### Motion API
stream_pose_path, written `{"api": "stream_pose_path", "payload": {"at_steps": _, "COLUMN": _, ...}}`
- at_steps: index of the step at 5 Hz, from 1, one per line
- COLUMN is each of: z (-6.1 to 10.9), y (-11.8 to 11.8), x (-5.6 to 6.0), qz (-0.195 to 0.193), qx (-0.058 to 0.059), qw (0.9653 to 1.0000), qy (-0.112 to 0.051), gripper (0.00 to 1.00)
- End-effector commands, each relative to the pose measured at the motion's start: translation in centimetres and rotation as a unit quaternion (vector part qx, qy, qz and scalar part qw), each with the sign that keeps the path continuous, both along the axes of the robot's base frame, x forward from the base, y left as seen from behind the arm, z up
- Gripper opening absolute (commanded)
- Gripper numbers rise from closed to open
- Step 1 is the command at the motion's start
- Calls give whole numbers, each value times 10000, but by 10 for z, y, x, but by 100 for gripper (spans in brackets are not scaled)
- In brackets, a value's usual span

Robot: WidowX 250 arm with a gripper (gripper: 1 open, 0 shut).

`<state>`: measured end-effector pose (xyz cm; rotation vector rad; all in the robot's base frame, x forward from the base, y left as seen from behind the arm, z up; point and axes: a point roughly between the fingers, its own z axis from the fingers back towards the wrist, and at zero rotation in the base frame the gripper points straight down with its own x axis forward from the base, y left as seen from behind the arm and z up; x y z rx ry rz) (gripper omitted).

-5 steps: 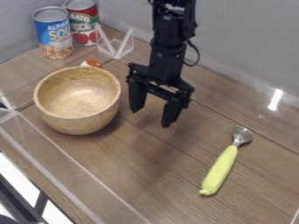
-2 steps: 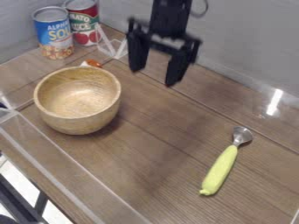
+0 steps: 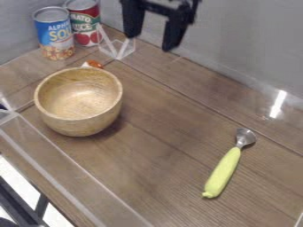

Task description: Remove mushroom from inside the brown bowl and place it on the table

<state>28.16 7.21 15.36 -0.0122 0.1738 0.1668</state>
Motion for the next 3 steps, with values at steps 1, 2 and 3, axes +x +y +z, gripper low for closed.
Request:
{"api": "stream_pose_path", "payload": {"at_steps": 1, "z": 19, "y": 25, "x": 5, "qz": 120, "qx": 120, "qw": 9991, "qy": -385, "gripper": 100}}
{"api": "stream_pose_path", "payload": {"at_steps": 2, "z": 11, "y": 36, "x": 11, "qz": 185, "qx": 157, "qw": 9990, "qy": -379, "gripper": 100}}
{"api": "stream_pose_path", "payload": {"at_steps": 3, "z": 4, "y": 38, "x": 13, "qz": 205, "qx": 163, "qw": 9991, "qy": -331, "gripper": 100}}
